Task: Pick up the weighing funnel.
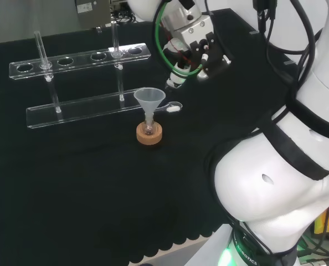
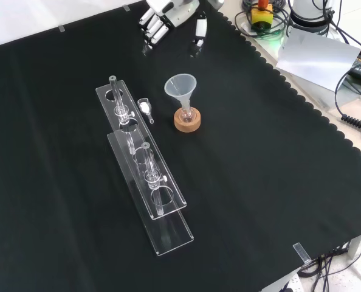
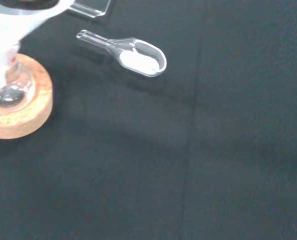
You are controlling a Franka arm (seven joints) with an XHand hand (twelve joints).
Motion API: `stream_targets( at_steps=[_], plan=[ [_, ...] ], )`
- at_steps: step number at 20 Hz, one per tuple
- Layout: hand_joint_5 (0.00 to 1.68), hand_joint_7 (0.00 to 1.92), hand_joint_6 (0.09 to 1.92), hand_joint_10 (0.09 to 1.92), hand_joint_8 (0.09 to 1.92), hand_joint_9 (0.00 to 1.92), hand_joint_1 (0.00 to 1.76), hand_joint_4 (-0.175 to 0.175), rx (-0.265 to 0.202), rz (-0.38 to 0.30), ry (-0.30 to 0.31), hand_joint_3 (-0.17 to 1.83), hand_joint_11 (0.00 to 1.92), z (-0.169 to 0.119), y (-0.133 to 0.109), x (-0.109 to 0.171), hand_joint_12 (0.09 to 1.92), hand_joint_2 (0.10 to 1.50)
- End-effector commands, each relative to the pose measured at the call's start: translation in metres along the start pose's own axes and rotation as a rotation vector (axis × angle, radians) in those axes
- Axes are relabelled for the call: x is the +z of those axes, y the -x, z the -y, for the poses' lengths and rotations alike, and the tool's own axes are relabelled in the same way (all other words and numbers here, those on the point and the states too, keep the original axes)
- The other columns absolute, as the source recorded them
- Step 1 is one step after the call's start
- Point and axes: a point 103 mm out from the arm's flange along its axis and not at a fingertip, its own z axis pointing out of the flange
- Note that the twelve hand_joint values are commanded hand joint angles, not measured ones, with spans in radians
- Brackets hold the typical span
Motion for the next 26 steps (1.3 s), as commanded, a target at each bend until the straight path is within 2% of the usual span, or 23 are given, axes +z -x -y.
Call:
stream_targets(
  at_steps=[1,11,26],
  plan=[
    [0.31,0.3,0.09,0.64,0.7,0.56,0.67,-0.025,0.01,-0.065,0.008,0.44,0.23,-0.011,0.022,0.014,1.42,0.72],
    [0.42,0.4,0.09,0.61,0.7,0.66,0.68,-0.032,0.004,-0.095,0.025,0.49,0.28,-0.04,0.049,0.033,1.39,0.72],
    [0.51,0.44,0.09,0.58,0.7,0.71,0.76,-0.041,-0.073,-0.139,-0.007,0.54,0.33,-0.109,0.051,0.083,1.37,0.7]
  ],
)
